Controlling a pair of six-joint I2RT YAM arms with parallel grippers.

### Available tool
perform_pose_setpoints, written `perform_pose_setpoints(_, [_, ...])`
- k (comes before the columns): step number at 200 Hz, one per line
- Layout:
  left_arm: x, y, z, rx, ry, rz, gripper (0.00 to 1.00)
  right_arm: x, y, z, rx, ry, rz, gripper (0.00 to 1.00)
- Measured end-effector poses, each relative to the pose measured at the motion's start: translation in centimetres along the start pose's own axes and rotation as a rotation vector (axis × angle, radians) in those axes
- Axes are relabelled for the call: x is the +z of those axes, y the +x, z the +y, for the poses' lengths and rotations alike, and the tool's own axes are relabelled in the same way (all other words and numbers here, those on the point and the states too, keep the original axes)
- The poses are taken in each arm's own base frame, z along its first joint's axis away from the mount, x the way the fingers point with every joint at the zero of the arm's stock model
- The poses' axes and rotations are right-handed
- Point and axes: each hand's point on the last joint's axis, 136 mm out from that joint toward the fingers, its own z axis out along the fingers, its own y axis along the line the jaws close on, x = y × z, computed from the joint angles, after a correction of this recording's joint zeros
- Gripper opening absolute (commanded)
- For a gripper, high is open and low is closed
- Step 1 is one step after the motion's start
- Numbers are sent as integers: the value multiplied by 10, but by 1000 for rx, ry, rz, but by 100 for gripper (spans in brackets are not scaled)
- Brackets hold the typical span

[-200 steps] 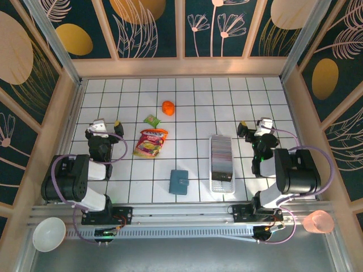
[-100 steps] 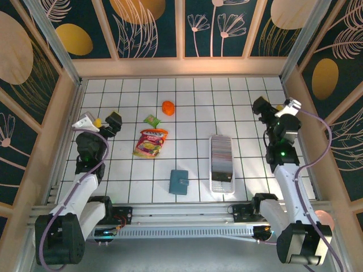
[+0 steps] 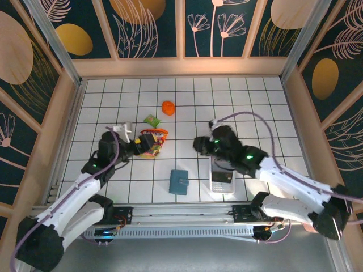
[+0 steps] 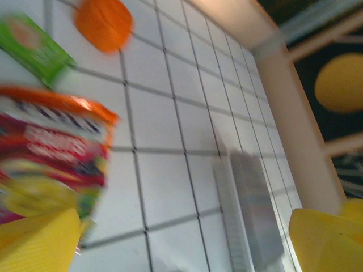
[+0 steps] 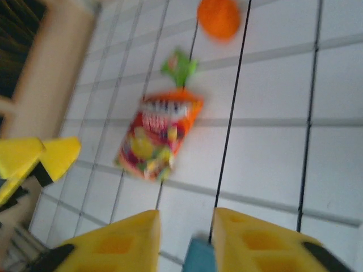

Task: Put the credit cards into the card holder

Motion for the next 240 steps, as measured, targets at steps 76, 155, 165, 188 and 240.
perform_pose_setpoints(76, [0, 111, 39, -108, -182, 270, 60, 59, 112, -25, 35, 196, 276, 0])
perform_pose_setpoints(155, [7, 161, 34, -93, -201, 418, 51, 86, 137, -45, 33, 290, 341, 0])
perform_pose_setpoints(165, [9, 166, 33, -91, -201, 428, 50, 87, 138, -46, 32, 296, 345, 0])
perform_pose_setpoints(188, [11, 172, 31, -92, -196, 445, 50, 88, 141, -48, 34, 305, 350, 0])
perform_pose_setpoints(240, [17, 180, 32, -104, -204, 462, 49, 84, 145, -55, 56, 315, 346, 0])
